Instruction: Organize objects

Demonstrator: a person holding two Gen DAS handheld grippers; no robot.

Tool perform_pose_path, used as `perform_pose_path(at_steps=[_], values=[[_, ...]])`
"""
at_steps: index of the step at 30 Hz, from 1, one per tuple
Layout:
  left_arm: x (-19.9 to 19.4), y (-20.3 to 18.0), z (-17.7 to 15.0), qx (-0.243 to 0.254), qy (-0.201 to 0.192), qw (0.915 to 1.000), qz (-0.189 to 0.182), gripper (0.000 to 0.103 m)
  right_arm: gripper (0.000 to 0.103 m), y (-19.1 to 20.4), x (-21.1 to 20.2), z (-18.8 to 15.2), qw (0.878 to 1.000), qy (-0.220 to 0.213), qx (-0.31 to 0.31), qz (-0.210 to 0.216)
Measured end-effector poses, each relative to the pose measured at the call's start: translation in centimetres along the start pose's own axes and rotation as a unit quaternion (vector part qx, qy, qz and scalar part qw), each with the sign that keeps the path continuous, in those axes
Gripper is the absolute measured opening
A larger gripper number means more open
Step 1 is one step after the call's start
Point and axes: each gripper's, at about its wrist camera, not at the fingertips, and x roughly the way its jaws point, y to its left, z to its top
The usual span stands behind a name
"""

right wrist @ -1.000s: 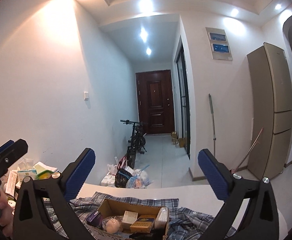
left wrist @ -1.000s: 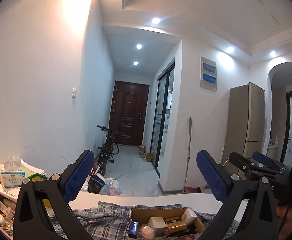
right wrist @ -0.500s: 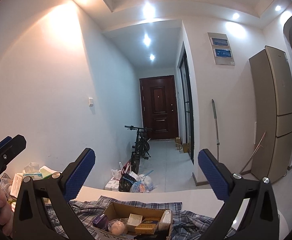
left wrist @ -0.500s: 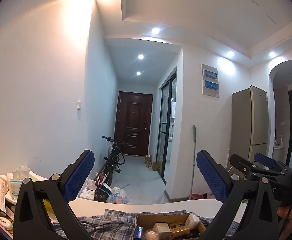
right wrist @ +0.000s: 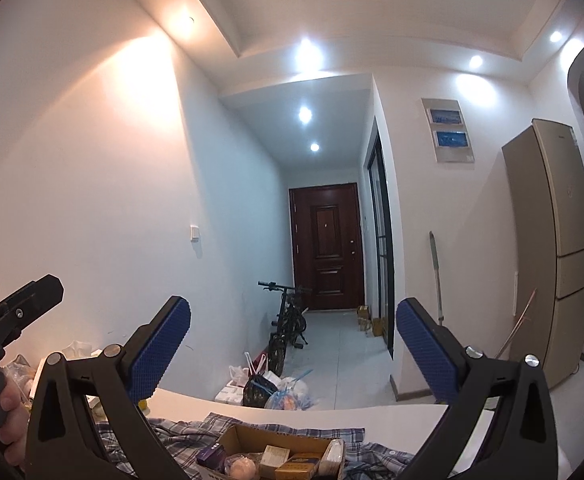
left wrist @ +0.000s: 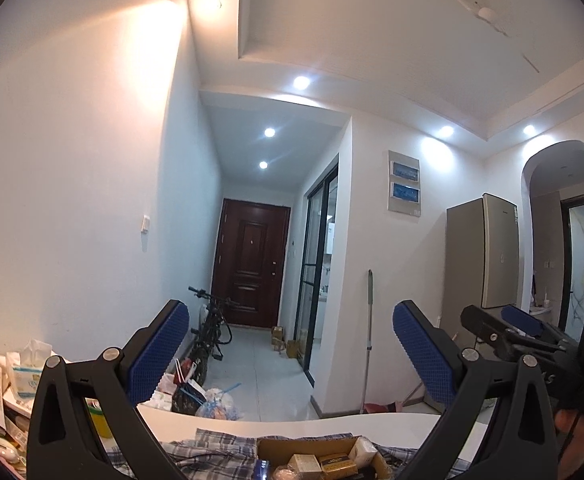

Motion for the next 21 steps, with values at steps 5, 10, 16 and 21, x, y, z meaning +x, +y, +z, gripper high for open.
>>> perform_pose_path(at_steps=[5,10,16,21], values=[[-0.7,0.7,1.1,-0.028,-0.002,0.9995,0.014,0.103,0.103,-0.4,-1.9,1.2,1.0,-0.015,0.025,0.011],[-0.8,1.4,1.4,-0.067,0.057,0.9948,-0.051,0.103,0.103,-0.5,-3.5,1.7,1.0,-0.015,0.014,0.006],[-2.9,0.8,0.1,-0.028,0.078,0.9963,-0.025,0.103,0.103,-0.2,-5.8,0.6,1.0,-0.003,0.004,0.005],[-6.2,-0.1,-1.1,-0.003,0.06,0.998,-0.018,0.103,0.103,0.8,-7.9,-0.2,1.0,0.005,-0.019,0.003]])
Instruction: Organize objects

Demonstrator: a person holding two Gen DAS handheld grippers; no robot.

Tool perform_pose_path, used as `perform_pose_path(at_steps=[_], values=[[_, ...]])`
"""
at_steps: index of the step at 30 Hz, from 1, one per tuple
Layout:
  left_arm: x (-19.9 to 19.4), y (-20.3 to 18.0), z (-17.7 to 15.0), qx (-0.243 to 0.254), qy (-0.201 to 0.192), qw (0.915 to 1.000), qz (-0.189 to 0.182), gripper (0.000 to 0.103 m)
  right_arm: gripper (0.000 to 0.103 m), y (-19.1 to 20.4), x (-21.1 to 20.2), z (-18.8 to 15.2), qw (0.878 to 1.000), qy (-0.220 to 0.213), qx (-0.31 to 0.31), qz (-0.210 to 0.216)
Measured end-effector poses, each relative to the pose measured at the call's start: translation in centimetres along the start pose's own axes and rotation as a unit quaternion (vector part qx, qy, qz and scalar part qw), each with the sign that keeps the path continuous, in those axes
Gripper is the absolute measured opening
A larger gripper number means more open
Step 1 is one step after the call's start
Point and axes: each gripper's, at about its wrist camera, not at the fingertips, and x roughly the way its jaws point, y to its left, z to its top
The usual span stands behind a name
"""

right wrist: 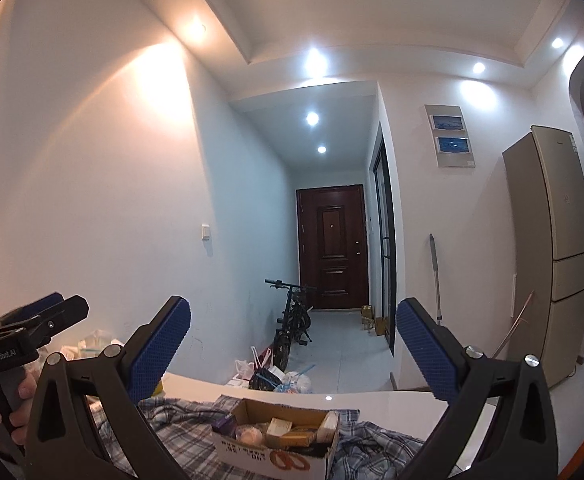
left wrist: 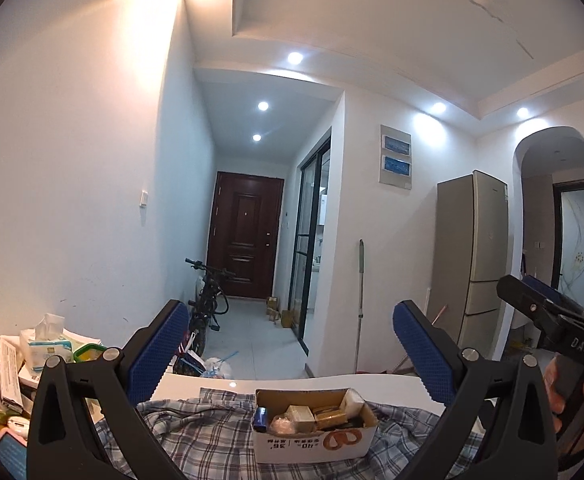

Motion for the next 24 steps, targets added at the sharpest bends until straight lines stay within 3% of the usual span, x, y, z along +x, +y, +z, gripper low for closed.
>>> perform_pose_path(at_steps=[6,9,13,17,20,24], values=[[-3.3,0.4,-2.6,0.004,0.016,0.9998,-0.009,0.103,0.103,-0.4,-3.3,-0.7,1.0,-0.013,-0.001,-0.016],[-4.1,0.0,-3.9,0.022,0.011,0.9997,-0.001,0.103,0.103,-0.4,-4.1,-2.0,1.0,-0.004,0.017,-0.009],[-4.9,0.4,-5.8,0.003,0.008,0.9998,-0.02,0.103,0.103,-0.2,-4.5,-4.5,0.999,0.017,0.036,-0.009],[-5.1,0.8,-8.0,0.001,0.017,0.9998,0.0,0.103,0.103,0.1,-4.3,-7.1,0.999,0.03,0.027,-0.022],[-4.6,0.8,-9.7,0.025,0.036,0.9976,0.054,0.103,0.103,0.0,-4.8,-8.6,0.999,0.021,0.022,-0.045],[-3.9,1.7,-12.0,0.007,0.055,0.9974,0.045,0.103,0.103,-0.2,-4.9,-10.3,0.999,0.026,0.033,-0.023]])
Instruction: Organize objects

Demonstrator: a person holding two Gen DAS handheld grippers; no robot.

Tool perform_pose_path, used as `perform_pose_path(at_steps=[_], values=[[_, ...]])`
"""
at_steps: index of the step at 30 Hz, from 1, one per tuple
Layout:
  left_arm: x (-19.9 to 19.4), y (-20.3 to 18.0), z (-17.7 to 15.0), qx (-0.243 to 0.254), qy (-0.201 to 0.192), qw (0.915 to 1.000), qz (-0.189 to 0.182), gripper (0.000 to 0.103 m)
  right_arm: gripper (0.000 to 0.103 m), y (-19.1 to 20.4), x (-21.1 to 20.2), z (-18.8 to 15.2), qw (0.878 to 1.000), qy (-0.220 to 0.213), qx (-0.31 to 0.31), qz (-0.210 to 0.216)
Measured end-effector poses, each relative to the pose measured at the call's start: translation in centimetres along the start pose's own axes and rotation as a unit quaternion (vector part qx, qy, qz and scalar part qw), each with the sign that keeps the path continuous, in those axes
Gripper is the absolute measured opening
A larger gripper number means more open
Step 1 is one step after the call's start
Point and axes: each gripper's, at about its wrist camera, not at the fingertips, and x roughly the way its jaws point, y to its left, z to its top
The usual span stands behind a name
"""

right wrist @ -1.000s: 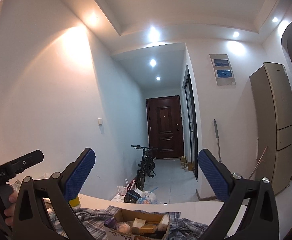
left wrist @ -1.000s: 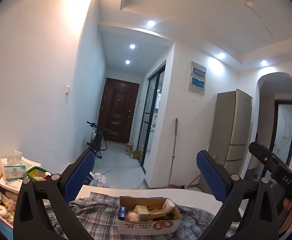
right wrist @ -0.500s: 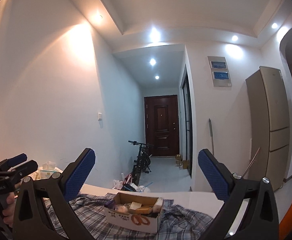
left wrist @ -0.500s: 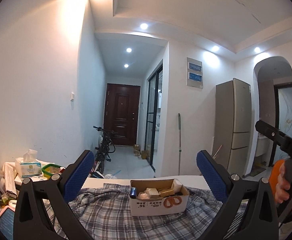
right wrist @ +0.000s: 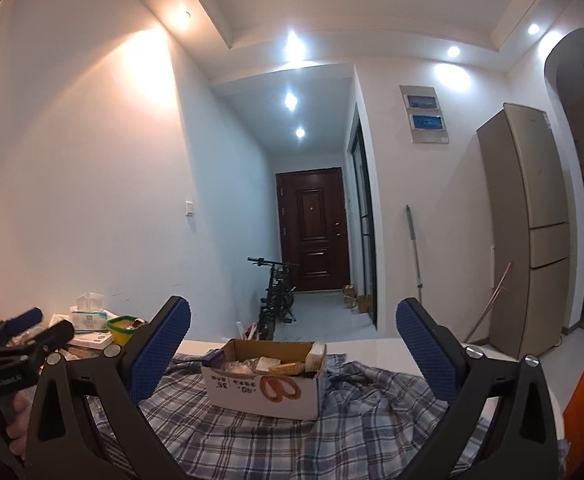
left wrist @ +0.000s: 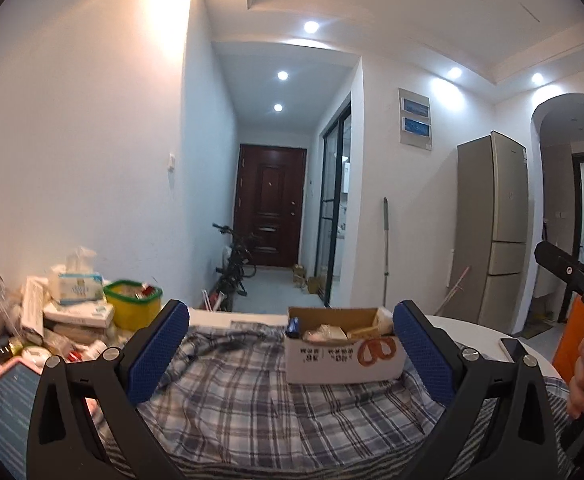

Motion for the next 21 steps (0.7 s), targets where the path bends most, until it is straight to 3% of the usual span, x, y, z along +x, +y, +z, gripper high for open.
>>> perform_pose_path(at_steps=[3,8,13,18,21], values=[[0.3,0.1,-1.3,-0.005,0.001,0.9999,-0.01,0.103,0.103,0.3,0.2,-1.3,1.0,0.007,-0.003,0.015],[1.2,-0.6,-3.1,0.025,-0.004,0.9996,0.008,0.103,0.103,1.2,0.7,-3.7,0.999,0.007,-0.035,0.006],[1.8,-1.1,-5.2,0.041,0.0,0.9986,0.032,0.103,0.103,0.6,1.1,-5.8,1.0,-0.008,-0.024,0.002],[1.5,-0.9,-5.5,0.036,-0.006,0.9987,0.036,0.103,0.103,0.4,2.2,-7.9,0.999,0.023,-0.032,-0.031],[2.1,-0.8,-5.7,0.036,0.009,0.9986,0.038,0.103,0.103,-0.2,1.2,-7.6,1.0,0.002,-0.018,-0.009]])
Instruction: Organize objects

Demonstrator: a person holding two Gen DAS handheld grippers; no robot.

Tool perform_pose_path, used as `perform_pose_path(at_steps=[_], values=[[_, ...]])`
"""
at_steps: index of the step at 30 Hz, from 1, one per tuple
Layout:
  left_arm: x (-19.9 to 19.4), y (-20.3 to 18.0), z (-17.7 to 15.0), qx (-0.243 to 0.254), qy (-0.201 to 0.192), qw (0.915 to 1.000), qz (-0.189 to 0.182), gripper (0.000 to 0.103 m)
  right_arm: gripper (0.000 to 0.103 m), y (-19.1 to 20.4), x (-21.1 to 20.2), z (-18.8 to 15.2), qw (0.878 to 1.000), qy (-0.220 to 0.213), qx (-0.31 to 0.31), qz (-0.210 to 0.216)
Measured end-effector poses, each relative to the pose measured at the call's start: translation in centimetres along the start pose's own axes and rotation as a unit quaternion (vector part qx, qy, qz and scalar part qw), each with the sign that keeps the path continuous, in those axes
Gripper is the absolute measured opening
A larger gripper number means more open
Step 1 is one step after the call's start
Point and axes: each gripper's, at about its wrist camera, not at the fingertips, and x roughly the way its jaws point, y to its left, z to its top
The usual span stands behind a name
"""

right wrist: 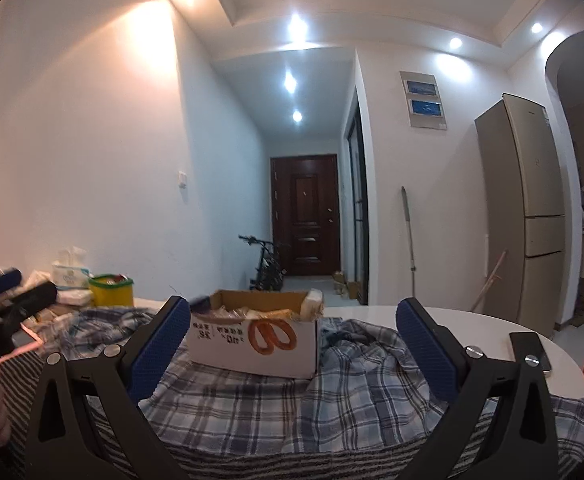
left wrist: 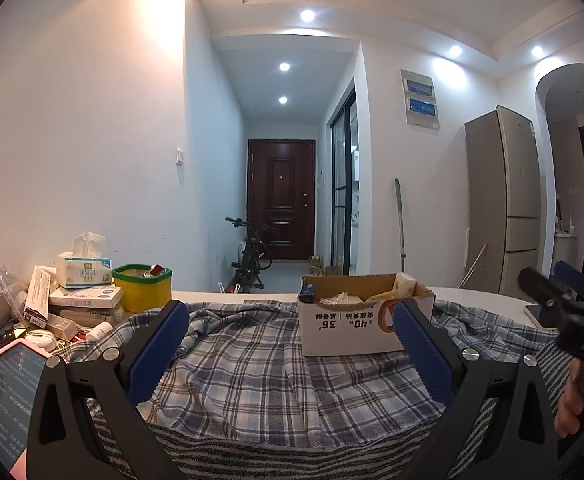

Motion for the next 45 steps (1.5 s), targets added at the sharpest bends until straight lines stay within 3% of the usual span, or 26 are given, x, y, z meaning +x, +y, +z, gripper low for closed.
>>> perform_pose_path(at_steps=[45], values=[[-0.9,-0.8,0.0,0.019,-0.014,0.9996,0.016,0.103,0.103,0.1,-0.5,0.5,1.0,-0.005,-0.014,0.002]])
